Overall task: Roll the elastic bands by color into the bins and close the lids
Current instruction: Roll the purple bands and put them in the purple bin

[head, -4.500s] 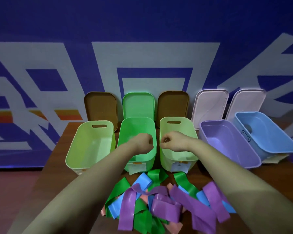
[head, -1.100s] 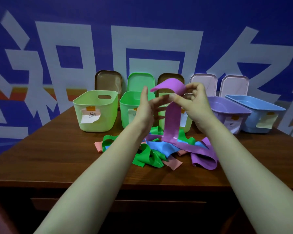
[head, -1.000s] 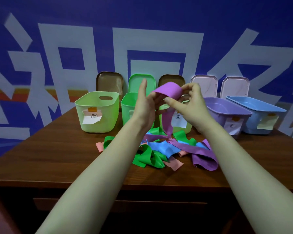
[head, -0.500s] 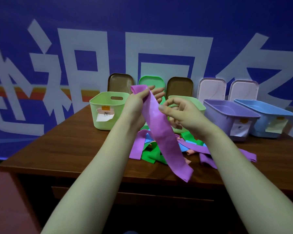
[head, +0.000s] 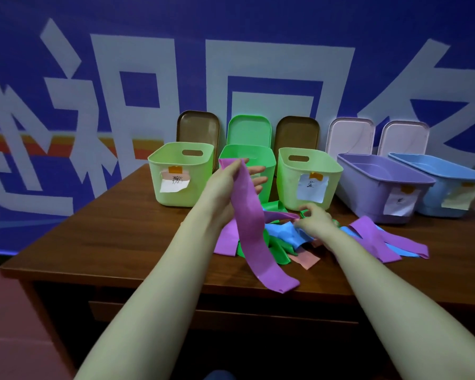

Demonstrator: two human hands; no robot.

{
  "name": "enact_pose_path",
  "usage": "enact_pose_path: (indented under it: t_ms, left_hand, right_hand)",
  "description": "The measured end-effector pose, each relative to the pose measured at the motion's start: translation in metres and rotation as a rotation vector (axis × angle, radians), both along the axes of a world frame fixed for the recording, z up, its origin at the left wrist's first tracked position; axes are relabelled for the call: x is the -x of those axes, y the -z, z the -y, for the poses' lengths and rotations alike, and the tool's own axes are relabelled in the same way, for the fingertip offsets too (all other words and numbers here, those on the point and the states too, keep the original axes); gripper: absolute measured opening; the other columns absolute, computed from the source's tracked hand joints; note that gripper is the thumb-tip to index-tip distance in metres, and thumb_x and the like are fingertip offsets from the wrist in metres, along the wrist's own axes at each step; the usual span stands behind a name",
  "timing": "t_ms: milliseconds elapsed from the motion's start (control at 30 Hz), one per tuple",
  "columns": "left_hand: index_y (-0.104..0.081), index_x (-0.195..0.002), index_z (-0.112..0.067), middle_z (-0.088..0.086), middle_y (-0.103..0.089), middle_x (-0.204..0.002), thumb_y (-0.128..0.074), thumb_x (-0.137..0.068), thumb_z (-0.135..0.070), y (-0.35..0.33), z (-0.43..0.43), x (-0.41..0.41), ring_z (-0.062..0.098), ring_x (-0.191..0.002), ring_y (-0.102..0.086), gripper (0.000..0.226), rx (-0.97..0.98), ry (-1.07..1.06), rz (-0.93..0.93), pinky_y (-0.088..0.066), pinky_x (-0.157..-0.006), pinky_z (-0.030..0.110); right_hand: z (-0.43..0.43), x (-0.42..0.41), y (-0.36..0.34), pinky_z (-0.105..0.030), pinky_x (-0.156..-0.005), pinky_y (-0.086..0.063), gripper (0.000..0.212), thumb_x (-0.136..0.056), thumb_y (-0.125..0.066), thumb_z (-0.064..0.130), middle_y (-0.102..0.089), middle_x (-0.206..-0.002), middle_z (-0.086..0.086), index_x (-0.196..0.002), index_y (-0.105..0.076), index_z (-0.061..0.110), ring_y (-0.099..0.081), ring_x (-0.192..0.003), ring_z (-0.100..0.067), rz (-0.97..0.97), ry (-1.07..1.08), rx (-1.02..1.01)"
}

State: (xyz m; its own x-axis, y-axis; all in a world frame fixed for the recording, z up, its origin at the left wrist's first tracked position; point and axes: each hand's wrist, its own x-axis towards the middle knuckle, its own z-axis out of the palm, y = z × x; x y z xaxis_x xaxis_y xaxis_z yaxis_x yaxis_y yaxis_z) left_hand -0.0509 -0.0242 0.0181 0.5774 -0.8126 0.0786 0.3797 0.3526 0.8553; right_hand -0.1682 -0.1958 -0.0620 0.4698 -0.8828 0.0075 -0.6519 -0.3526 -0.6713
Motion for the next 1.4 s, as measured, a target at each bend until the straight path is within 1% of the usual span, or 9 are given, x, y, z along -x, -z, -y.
enact_pose_path:
  t_ms: [200,333,433,533,733,900,1033,1133,1400]
  left_hand:
    - [-0.056,-0.104,-0.008,0.008,-0.072,-0.078,-0.035,-0.103,-0.032,0.000,-0.004,-0.005,0.019,-0.068,-0.065,0.032,0.011,0.053,0.017,-0.053,-0.061,0.026]
    - [-0.057,-0.103,-0.007,0.009,-0.073,-0.080,-0.034,-0.103,-0.032,0.000,-0.006,-0.009,0.018,-0.066,-0.068,0.034,0.010,0.059,0.029,-0.054,-0.063,0.026]
    - [-0.055,-0.105,-0.006,0.012,-0.072,-0.084,-0.032,-0.103,-0.031,-0.004,-0.008,-0.012,0.020,-0.067,-0.071,0.034,0.027,0.065,0.039,-0.057,-0.066,0.027]
    - [-0.053,-0.104,-0.004,0.011,-0.073,-0.080,-0.030,-0.104,-0.030,-0.012,-0.007,-0.014,0.021,-0.067,-0.071,0.034,0.058,0.060,0.033,-0.057,-0.063,0.027]
    - [-0.053,-0.104,-0.006,0.007,-0.073,-0.075,-0.032,-0.103,-0.030,-0.027,-0.009,-0.020,0.015,-0.060,-0.070,0.032,0.067,-0.055,0.085,-0.054,-0.055,0.021]
    - [-0.052,-0.102,-0.009,0.009,-0.069,-0.087,-0.030,-0.104,-0.027,-0.042,-0.010,-0.024,0.013,-0.061,-0.069,0.029,0.072,-0.209,0.164,-0.051,-0.057,0.022]
    - [-0.058,-0.096,-0.010,0.009,-0.070,-0.096,-0.033,-0.104,-0.027,-0.057,-0.009,-0.026,0.015,-0.084,-0.070,0.031,0.064,-0.325,0.201,-0.054,-0.078,0.030]
    - [-0.061,-0.094,-0.012,0.008,-0.071,-0.099,-0.038,-0.102,-0.026,-0.071,-0.011,-0.023,0.020,-0.097,-0.066,0.027,0.082,-0.406,0.272,-0.051,-0.083,0.032]
    - [-0.065,-0.093,-0.009,0.010,-0.069,-0.098,-0.044,-0.101,-0.022,-0.105,-0.023,-0.001,0.020,-0.093,-0.062,0.026,0.152,-0.408,0.424,-0.048,-0.088,0.036]
  right_hand:
    - [-0.001,-0.018,-0.009,-0.035,-0.097,-0.026,0.030,-0.089,-0.053,0.020,-0.054,-0.126,-0.008,-0.117,-0.060,0.027,-0.039,-0.118,-0.029,-0.246,0.047,0.181]
    - [0.005,-0.025,-0.001,-0.036,-0.093,-0.026,0.012,-0.090,-0.052,0.021,-0.057,-0.115,-0.008,-0.095,-0.062,0.023,-0.043,-0.112,-0.030,-0.218,0.076,0.166]
    - [0.009,-0.030,0.001,-0.035,-0.089,-0.028,0.004,-0.089,-0.054,0.026,-0.058,-0.098,-0.006,-0.087,-0.054,0.022,-0.049,-0.105,-0.030,-0.034,0.104,0.134]
    - [0.009,-0.037,-0.014,-0.040,-0.092,-0.042,0.010,-0.090,-0.057,0.026,-0.057,-0.090,-0.003,-0.093,-0.050,0.019,-0.054,-0.090,-0.025,0.313,0.061,0.036]
    - [-0.023,-0.040,-0.085,-0.014,-0.065,-0.043,0.016,-0.089,-0.063,0.009,-0.056,-0.079,0.006,-0.084,-0.053,0.021,-0.051,-0.073,-0.004,0.799,-0.196,0.141]
    - [-0.044,-0.028,-0.135,-0.032,-0.075,-0.053,0.014,-0.085,-0.067,0.005,-0.063,-0.082,0.003,-0.091,-0.061,0.017,-0.059,-0.078,-0.009,1.015,-0.245,0.236]
    - [-0.061,-0.017,-0.167,-0.037,-0.081,-0.055,0.018,-0.085,-0.068,0.008,-0.066,-0.088,0.005,-0.088,-0.062,0.025,-0.063,-0.088,-0.011,1.029,-0.353,0.252]
    - [-0.077,-0.008,-0.188,-0.024,-0.079,-0.052,0.020,-0.088,-0.063,0.003,-0.064,-0.086,0.008,-0.088,-0.058,0.022,-0.061,-0.082,0.000,1.049,-0.481,0.262]
    - [-0.113,0.014,-0.225,-0.016,-0.069,-0.049,0.021,-0.087,-0.062,-0.002,-0.062,-0.083,0.006,-0.086,-0.060,0.019,-0.058,-0.075,0.001,0.882,-0.692,0.330]
